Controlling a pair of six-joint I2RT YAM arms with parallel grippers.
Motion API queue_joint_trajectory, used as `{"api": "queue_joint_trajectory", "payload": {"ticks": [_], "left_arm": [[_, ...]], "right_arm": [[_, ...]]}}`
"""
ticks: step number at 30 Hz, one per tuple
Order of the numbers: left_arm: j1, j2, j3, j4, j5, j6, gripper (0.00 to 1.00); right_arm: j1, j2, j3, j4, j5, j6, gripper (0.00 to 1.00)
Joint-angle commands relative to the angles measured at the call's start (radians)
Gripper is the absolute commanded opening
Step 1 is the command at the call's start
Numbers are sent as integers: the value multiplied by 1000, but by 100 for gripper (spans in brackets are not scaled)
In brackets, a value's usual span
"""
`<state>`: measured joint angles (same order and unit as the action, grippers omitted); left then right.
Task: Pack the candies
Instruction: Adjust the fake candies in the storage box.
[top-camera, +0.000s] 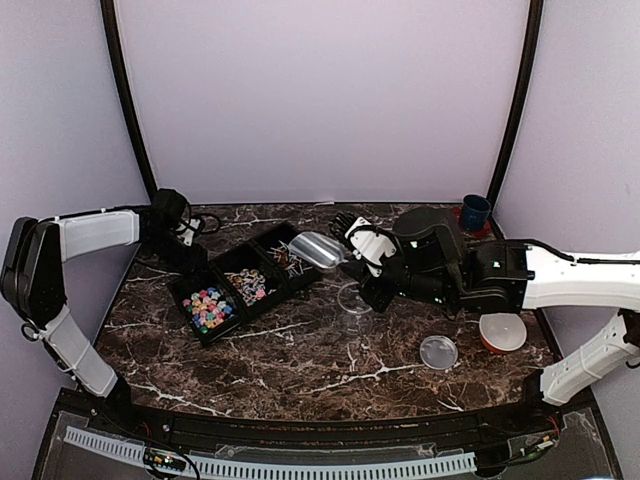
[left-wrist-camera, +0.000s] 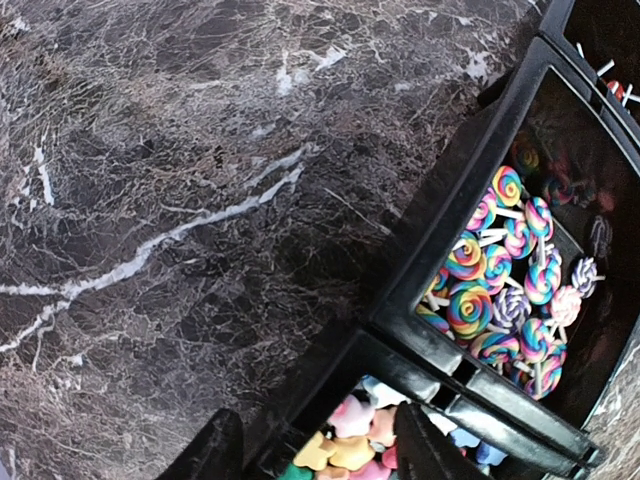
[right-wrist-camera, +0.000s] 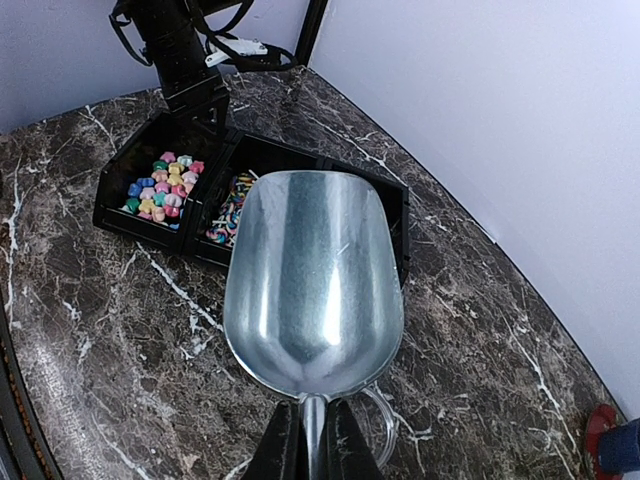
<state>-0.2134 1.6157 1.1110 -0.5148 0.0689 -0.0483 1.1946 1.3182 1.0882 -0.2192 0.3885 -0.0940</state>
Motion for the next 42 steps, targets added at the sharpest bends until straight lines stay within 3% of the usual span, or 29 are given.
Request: {"api": "queue_joint_trajectory", "payload": {"ticks": [1, 19, 22, 26, 34, 42], "left_arm": [[-1, 9, 1, -39, 71, -14, 51], [-110, -10, -63, -43, 119, -73, 38], [-111, -32, -79, -45, 157, -86, 39], [-115, -47, -114, -52, 171, -90, 49], [-114, -40, -145, -39, 148, -87, 36], [-115, -12, -127, -20, 185, -93, 17]], "right_arm": [[-8, -21, -6, 37, 2, 14, 0], [-7, 84, 103, 22, 7, 5, 0], [-7, 94, 117, 12, 5, 7, 0], [-7, 102, 134, 0, -4, 10, 0], [-7, 129, 166, -46, -38, 14, 0], [-7, 139, 184, -100, -80, 34, 0]]}}
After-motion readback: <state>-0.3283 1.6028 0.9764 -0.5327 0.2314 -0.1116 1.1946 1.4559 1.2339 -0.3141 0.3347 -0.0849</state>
